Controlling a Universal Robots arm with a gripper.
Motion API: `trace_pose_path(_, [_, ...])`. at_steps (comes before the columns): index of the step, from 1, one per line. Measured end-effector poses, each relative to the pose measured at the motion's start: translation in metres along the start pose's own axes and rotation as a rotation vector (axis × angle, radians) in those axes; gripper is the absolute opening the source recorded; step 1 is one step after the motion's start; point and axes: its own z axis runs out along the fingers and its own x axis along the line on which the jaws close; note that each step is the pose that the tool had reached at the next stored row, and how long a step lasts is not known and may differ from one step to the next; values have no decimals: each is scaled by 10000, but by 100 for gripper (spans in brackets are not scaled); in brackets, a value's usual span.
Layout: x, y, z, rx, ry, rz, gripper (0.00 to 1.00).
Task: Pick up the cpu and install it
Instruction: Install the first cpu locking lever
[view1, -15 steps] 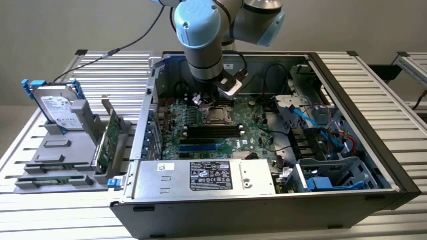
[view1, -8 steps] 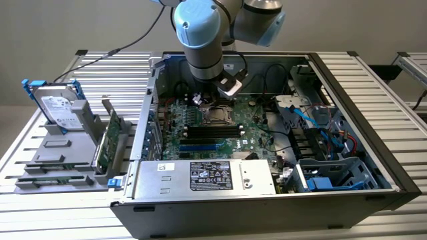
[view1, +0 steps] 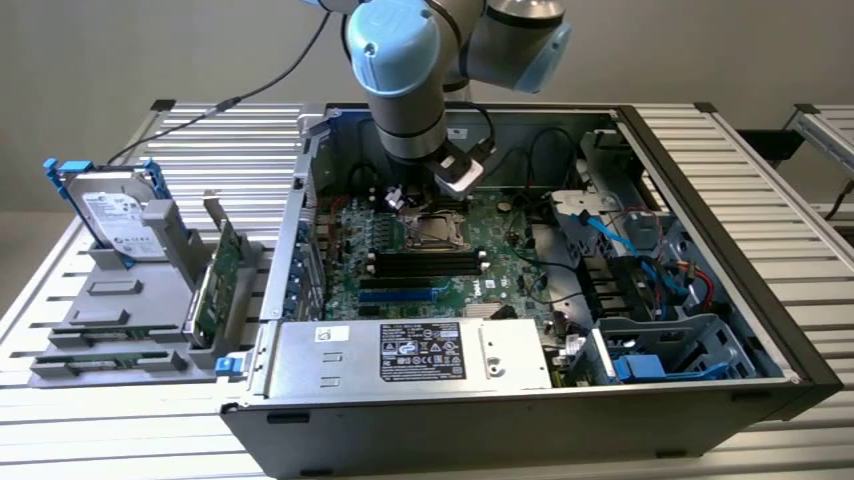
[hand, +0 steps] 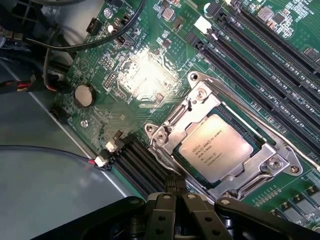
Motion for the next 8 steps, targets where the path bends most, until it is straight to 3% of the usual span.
trace_pose_path(8, [5, -3, 4, -175, 59, 433, 11])
